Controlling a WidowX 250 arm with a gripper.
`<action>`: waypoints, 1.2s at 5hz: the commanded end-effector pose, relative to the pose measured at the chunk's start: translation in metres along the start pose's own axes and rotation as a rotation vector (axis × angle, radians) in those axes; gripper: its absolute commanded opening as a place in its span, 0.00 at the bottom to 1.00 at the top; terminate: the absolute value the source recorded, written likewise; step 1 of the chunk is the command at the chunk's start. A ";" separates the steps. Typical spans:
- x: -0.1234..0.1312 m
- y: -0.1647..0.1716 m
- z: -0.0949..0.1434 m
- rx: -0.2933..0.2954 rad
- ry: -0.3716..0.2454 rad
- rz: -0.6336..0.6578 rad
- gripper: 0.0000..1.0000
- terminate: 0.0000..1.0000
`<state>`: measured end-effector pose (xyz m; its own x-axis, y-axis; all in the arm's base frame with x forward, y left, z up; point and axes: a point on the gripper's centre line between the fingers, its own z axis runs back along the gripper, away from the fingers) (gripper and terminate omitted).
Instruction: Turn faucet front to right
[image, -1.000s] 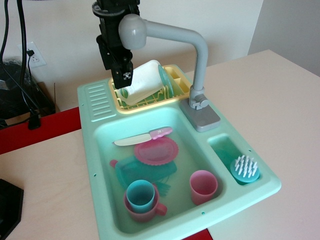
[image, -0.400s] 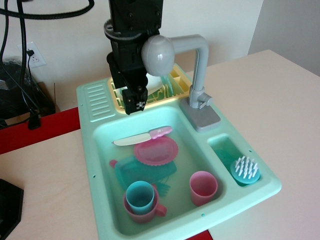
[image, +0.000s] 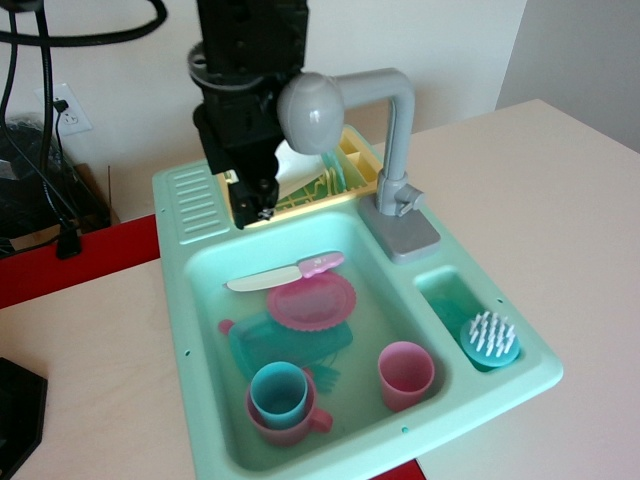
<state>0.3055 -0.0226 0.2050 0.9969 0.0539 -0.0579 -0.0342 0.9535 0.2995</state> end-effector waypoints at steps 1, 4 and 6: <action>-0.040 0.061 0.001 0.038 -0.028 0.202 1.00 0.00; -0.056 0.055 0.003 -0.210 -0.047 0.136 1.00 0.00; -0.059 0.042 0.008 -0.318 -0.048 0.079 1.00 1.00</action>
